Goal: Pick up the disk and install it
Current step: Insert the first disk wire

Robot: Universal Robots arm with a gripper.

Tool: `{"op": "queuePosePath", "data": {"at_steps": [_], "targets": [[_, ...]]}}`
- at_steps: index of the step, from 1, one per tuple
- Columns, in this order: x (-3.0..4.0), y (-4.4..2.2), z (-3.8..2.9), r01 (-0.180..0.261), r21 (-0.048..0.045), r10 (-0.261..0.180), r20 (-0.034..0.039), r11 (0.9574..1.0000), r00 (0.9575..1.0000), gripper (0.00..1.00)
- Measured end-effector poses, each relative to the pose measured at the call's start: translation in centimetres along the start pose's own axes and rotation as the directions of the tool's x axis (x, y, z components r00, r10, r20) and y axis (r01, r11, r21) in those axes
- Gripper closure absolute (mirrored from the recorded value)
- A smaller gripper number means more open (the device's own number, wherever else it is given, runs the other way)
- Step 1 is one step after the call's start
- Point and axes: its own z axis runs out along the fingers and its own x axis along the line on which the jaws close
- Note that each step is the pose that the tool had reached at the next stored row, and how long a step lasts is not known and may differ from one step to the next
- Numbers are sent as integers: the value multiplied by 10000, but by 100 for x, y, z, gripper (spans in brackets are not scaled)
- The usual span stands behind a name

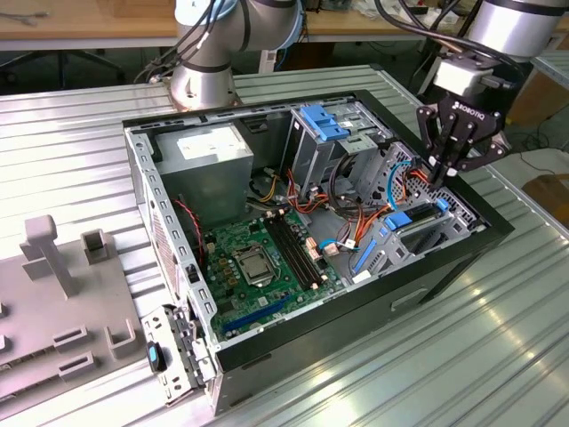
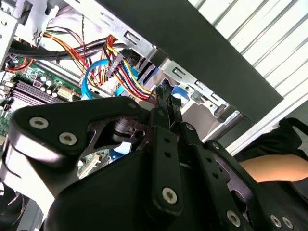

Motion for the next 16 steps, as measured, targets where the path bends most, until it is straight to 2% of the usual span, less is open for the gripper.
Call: {"op": "queuePosePath", "data": {"at_steps": [4, 5, 6, 7, 9, 10, 13, 16], "targets": [[5, 3, 1, -84, -13, 84, 14, 10000, 10000, 84], [5, 4, 1, -116, -15, 116, 37, 9999, 9999, 84], [5, 4, 2, -152, -13, 152, 98, 9999, 9998, 84], [5, 4, 3, -201, -5, 201, 228, 9998, 9995, 84], [8, 4, 4, -270, 7, 270, 423, 9996, 9987, 84], [10, 5, 8, -348, -2, 347, 461, 9994, 9983, 84], [10, 5, 14, -633, -48, 635, 508, 9980, 9967, 84], [16, 6, 21, -884, -91, 887, 514, 9960, 9947, 84]]}}
